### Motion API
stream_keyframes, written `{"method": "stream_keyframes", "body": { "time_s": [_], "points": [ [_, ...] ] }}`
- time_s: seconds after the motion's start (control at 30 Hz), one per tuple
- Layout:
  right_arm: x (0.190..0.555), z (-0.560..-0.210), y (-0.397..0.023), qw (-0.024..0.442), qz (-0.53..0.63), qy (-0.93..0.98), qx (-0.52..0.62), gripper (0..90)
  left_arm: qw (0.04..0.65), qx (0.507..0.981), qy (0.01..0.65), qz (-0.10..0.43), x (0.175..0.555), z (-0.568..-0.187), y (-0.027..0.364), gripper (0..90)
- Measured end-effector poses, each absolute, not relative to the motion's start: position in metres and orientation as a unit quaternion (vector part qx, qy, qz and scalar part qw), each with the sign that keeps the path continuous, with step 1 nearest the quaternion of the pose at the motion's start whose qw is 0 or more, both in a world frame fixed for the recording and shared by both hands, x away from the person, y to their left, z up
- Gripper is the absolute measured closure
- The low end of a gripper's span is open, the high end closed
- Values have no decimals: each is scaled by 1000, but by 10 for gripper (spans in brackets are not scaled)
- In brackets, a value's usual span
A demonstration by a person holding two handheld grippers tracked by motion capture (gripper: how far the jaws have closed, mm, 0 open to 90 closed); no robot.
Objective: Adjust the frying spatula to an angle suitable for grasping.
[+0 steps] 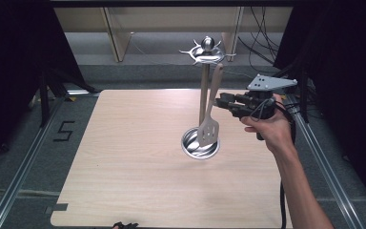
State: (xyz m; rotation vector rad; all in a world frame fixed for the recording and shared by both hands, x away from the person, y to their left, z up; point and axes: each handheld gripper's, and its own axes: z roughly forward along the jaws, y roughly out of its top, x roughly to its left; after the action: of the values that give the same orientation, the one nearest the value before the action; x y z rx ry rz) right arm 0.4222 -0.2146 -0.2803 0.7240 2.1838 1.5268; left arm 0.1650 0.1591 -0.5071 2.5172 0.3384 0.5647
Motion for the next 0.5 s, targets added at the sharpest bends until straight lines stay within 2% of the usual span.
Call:
{"method": "stream_keyframes", "body": {
  "time_s": [0.5],
  "points": [
    [406,-287,-227,193,535,778,266,645,267,932,126,210,165,-507,159,173]
  ]
}}
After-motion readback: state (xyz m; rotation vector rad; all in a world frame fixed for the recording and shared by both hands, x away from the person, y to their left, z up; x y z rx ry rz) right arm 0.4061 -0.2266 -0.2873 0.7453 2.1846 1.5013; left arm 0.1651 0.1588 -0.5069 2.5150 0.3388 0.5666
